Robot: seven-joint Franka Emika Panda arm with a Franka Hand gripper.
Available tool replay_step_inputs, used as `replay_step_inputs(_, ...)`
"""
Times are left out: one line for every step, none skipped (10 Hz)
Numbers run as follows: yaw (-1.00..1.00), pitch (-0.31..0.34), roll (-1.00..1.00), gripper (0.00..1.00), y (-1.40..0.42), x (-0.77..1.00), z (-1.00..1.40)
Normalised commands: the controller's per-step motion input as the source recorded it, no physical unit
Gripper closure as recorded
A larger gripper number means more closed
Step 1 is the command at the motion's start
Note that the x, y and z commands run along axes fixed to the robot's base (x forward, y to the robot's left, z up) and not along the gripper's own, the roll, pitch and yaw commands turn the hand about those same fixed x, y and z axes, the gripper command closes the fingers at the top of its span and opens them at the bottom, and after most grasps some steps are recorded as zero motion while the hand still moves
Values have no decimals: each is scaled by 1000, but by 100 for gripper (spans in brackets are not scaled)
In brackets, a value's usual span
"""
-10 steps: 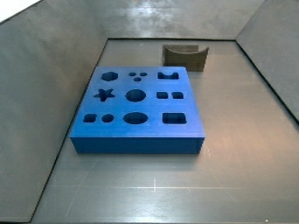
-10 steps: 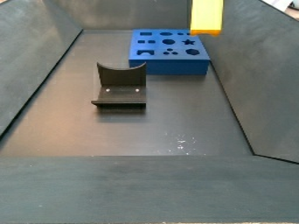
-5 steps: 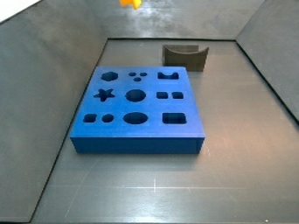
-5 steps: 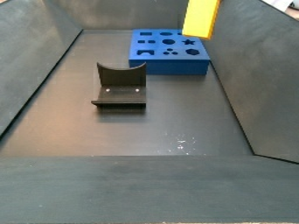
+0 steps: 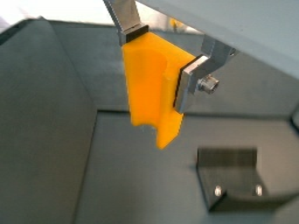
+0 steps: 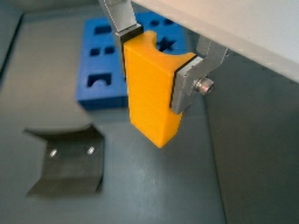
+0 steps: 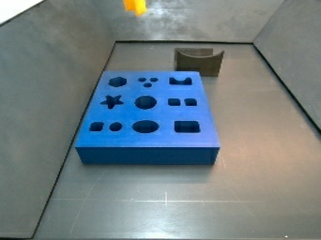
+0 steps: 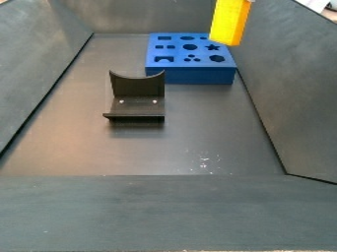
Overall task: Pick up the arch object. Move up. Place the arch object on the fixture. Regrasp the arch object. Rotate the arch object. Move to above the board. Insert the arch object.
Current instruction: Rotate the arch object.
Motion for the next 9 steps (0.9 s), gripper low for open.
replay_step_inputs(-438,452,-675,100,21,52,43)
replay_step_inputs(-281,370,-488,100,24,78,30)
replay_step_inputs(-209,317,-367,100,27,87,15)
replay_step_inputs(-103,211,-201,100,13,74,6)
replay_step_inputs(-1000,0,0,100,-2,-97,0)
replay_step_inputs(-1000,-3,0,100,2,-94,2)
replay_step_inputs(-1000,-4,0,100,5,-79,11)
replay_step_inputs(-1000,-4,1,100,9,-60,10)
replay_step_inputs(-1000,-4,1,100,12,-43,7)
